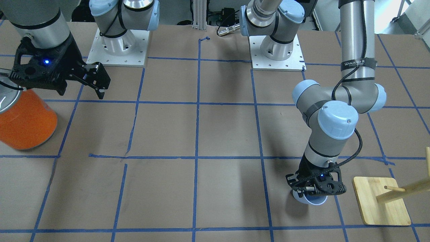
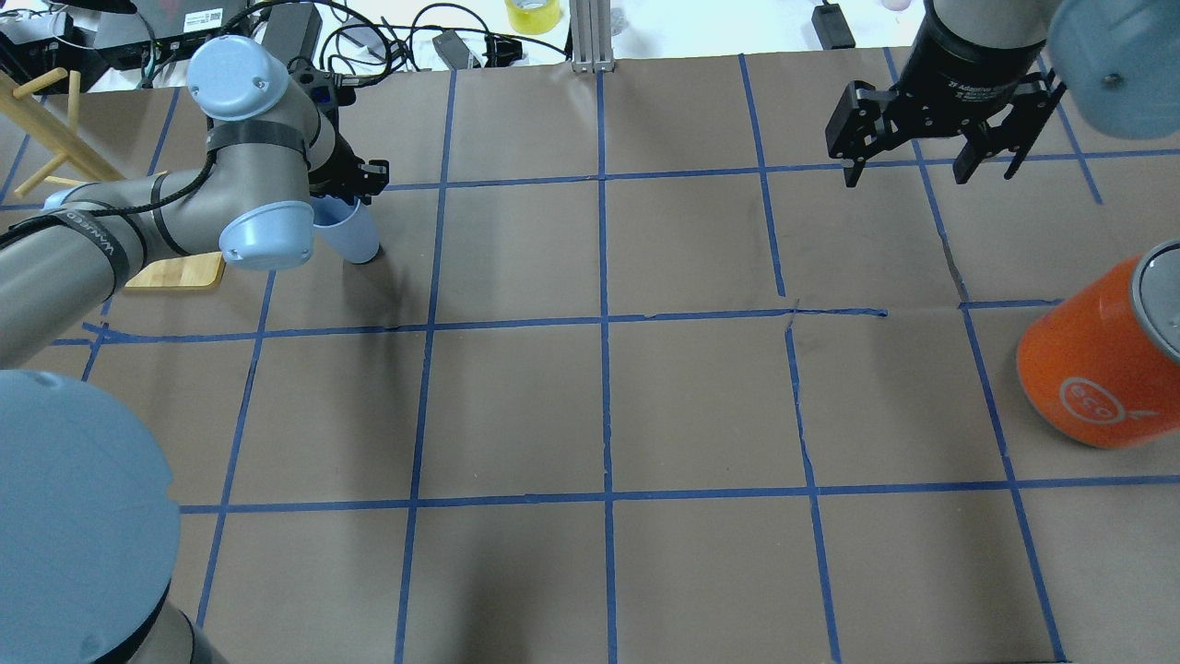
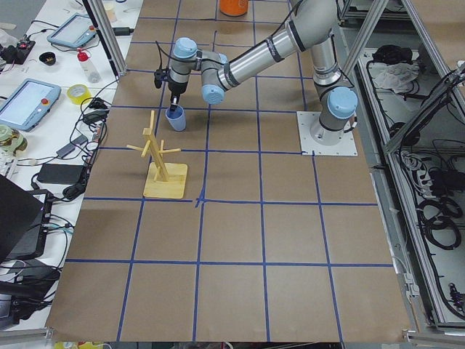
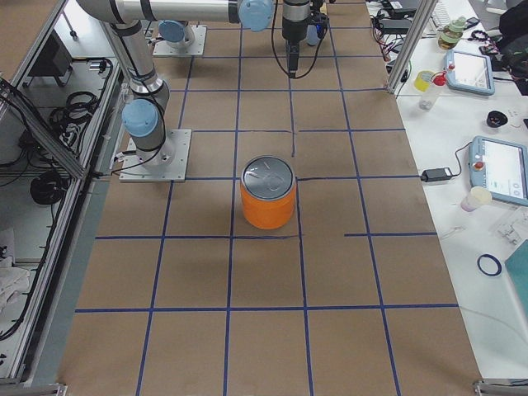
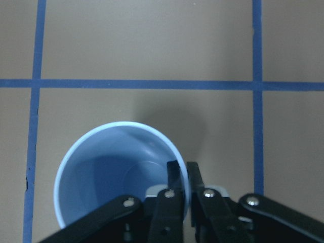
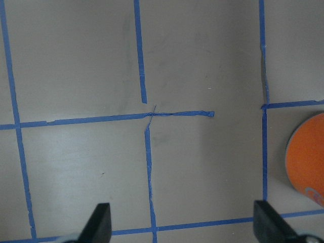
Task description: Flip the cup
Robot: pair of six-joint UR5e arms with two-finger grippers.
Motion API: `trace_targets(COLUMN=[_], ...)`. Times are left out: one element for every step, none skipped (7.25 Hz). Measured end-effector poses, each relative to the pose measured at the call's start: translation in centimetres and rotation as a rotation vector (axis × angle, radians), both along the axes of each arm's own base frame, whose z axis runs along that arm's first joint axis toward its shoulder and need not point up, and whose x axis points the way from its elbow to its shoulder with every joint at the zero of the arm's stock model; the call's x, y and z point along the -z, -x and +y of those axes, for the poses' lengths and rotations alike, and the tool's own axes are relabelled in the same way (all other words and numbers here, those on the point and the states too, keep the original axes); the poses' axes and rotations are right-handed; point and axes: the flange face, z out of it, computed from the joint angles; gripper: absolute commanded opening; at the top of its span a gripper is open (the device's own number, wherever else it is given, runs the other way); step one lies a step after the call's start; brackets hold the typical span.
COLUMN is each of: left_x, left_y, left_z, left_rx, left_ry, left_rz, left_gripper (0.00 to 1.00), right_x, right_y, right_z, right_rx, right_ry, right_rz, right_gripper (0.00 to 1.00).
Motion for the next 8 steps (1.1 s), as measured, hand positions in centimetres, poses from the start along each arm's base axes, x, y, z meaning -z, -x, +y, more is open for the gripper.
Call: trace_targets(left_x=[-0.3,-1.0,-2.2,-3.9,-6.5,-10.0,-14.5,-18.8], left_y=[0.0,-0.1,-0.1,0.0,0.1,0.3,0.6,1.1], left_z=[0.0,0.1,0.2,0.7,1.7,3.2,5.4,8.0], left_rx=[0.002,0.002,0.002,0.000,-0.009,-0.026,-0.044,-0.059], left_ry=[0.005,0.014,0.022,0.012,-0.042,-0.122,-0.195,-0.247], left_rz=[-0.001,-0.006,-0.009,-0.008,-0.015,-0.031,-0.041,-0.034], left_gripper=[1.00,1.00,1.00,1.00,1.00,1.00,1.00,1.00], right_x=[0.0,0.0,0.0,0.0,0.0,0.0,0.0,0.0], right_y=[0.0,-0.1,-0.1,-0.1,-0.1,-0.1,-0.1,-0.1], right_z=[0.0,0.0,0.0,0.0,0.0,0.0,0.1,0.1], right_rx=[0.000,-0.001,-0.001,-0.001,-0.001,-0.001,-0.001,-0.001], right_ry=[0.000,0.000,0.000,0.000,-0.001,-0.001,0.000,0.000], right_rz=[-0.001,-0.002,-0.003,-0.004,-0.004,-0.005,-0.005,-0.007], right_gripper=[1.00,1.00,1.00,1.00,1.00,1.00,1.00,1.00])
